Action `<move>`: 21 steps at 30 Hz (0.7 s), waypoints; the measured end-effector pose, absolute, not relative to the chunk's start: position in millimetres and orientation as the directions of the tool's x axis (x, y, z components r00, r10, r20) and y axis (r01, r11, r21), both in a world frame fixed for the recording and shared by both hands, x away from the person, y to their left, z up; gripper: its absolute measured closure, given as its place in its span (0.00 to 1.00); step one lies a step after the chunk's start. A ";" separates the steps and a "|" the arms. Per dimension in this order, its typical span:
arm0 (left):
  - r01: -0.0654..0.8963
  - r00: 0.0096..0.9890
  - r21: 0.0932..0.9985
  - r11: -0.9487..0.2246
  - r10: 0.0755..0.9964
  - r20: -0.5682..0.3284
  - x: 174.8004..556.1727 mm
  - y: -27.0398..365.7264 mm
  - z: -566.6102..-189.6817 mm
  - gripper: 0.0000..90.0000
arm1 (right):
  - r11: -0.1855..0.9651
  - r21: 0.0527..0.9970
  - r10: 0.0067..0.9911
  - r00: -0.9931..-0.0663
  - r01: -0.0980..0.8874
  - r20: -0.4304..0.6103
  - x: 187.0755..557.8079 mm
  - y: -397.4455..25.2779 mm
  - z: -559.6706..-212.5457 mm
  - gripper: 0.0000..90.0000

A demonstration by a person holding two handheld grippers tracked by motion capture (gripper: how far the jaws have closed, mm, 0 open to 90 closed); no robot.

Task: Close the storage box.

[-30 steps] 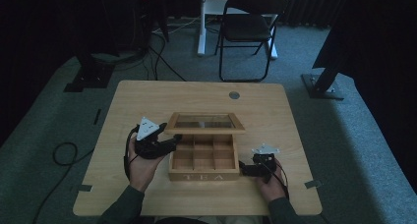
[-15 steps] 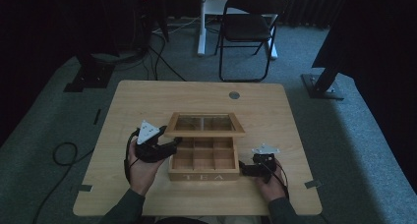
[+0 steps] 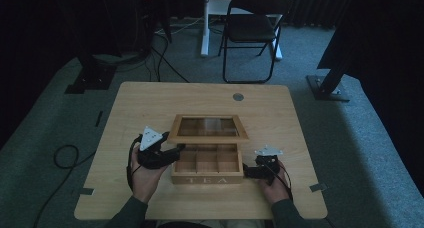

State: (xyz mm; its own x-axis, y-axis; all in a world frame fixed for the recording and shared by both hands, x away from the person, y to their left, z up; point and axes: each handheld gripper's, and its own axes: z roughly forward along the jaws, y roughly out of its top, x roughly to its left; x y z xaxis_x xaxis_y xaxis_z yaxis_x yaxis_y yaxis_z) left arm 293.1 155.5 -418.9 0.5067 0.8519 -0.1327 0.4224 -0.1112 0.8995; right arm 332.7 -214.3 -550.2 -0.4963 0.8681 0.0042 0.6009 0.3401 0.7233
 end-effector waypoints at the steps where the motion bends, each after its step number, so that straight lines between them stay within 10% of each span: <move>1: 0.422 0.507 0.900 -0.110 0.852 -0.134 293.0 155.6 -419.4 0.37 | 0.340 0.723 0.868 -0.496 0.601 0.004 332.7 -214.3 -550.2 0.13; 21: 0.449 0.501 0.887 -0.106 0.852 -0.151 284.2 155.6 -432.8 0.37 | 0.337 0.723 0.870 -0.493 0.602 0.005 331.8 -213.9 -550.3 0.13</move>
State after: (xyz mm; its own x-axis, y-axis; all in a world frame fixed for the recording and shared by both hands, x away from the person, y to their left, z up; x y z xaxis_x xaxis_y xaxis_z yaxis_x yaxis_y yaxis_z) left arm 284.2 155.6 -432.8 0.5008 0.8522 -0.1512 0.4490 -0.1064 0.8872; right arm 331.8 -213.9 -550.3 -0.4934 0.8698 0.0052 0.6025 0.3374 0.7233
